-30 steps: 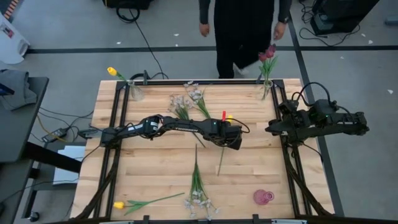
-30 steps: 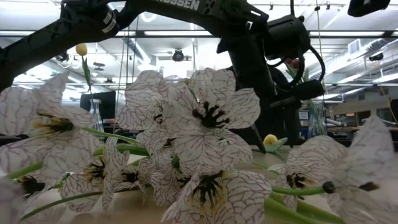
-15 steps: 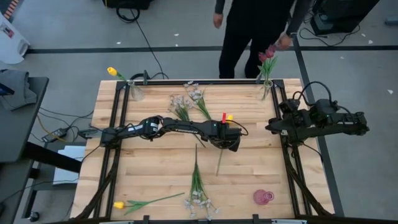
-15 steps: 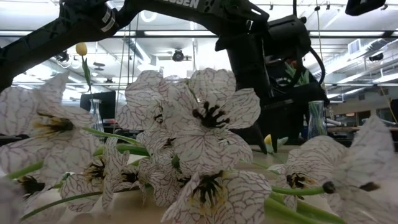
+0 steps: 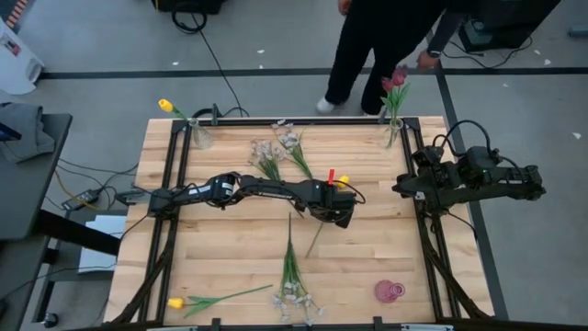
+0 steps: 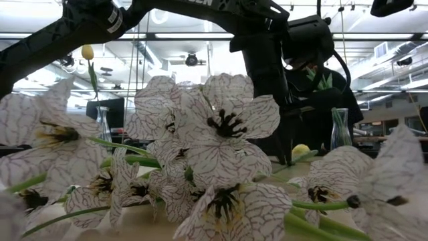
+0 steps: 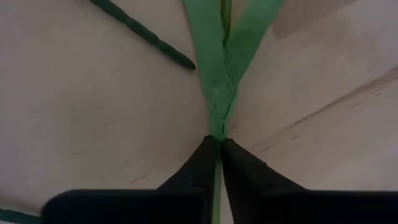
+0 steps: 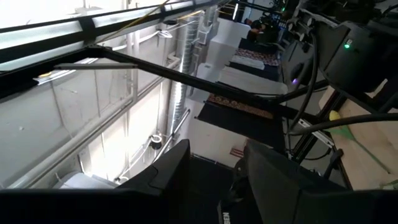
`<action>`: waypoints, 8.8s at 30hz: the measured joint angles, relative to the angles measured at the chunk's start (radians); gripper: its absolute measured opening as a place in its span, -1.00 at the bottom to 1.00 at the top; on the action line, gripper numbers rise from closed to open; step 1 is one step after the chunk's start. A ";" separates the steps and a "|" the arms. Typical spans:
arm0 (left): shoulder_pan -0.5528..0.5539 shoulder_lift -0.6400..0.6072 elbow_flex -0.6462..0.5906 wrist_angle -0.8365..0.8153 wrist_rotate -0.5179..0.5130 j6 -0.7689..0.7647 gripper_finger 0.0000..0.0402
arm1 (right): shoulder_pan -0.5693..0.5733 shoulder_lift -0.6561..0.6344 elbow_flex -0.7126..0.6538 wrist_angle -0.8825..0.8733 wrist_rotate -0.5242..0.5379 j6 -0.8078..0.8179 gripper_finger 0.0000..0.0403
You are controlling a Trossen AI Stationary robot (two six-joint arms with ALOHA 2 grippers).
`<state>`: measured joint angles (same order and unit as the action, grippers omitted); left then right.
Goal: Sort flowers into vase by color
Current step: Put the top yellow flower into the left transparent vase
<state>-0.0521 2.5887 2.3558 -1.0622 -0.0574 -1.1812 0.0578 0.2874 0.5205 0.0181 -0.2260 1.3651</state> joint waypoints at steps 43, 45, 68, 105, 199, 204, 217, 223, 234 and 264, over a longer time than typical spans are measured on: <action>-0.027 -0.142 -0.003 0.121 -0.079 -0.060 -0.99 | 0.000 0.000 0.000 0.019 -0.061 -0.040 -0.18; -0.025 -0.159 -0.003 0.123 -0.122 -0.061 -0.99 | 0.000 0.000 0.000 0.018 -0.070 -0.041 -0.18; -0.035 -0.324 0.000 0.118 -0.295 -0.036 -0.99 | 0.001 0.000 -0.001 -0.487 -0.308 -0.091 -0.18; -0.067 -0.183 -0.302 0.173 -0.027 0.254 0.15 | 0.001 0.000 0.000 -0.396 -0.171 -0.071 -0.18; -0.092 -0.327 0.000 0.904 -0.417 0.467 -1.00 | -0.002 -0.003 0.218 -0.362 0.435 -0.676 -0.18; -0.085 -0.323 0.000 0.924 -0.419 0.467 -1.00 | -0.002 0.002 0.218 -0.351 0.360 -0.640 -0.18; -0.072 -0.323 0.000 0.990 -0.414 0.468 -1.00 | -0.001 0.062 0.218 -0.281 0.310 -0.626 -0.18; -0.072 -0.319 0.000 0.991 -0.412 0.456 -1.00 | -0.001 0.103 0.218 -0.262 0.301 -0.628 -0.18; -0.072 -0.318 0.000 0.991 -0.398 0.446 -1.00 | -0.001 0.147 0.218 -0.218 0.296 -0.632 -0.20; -0.072 -0.318 0.000 0.969 -0.204 0.489 -0.34 | -0.001 0.148 0.218 -0.213 0.272 -0.646 -0.85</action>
<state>-0.1237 2.2711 2.3558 -0.0936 -0.2615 -0.6924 0.0572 0.4358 0.7387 -0.1949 0.0460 0.7191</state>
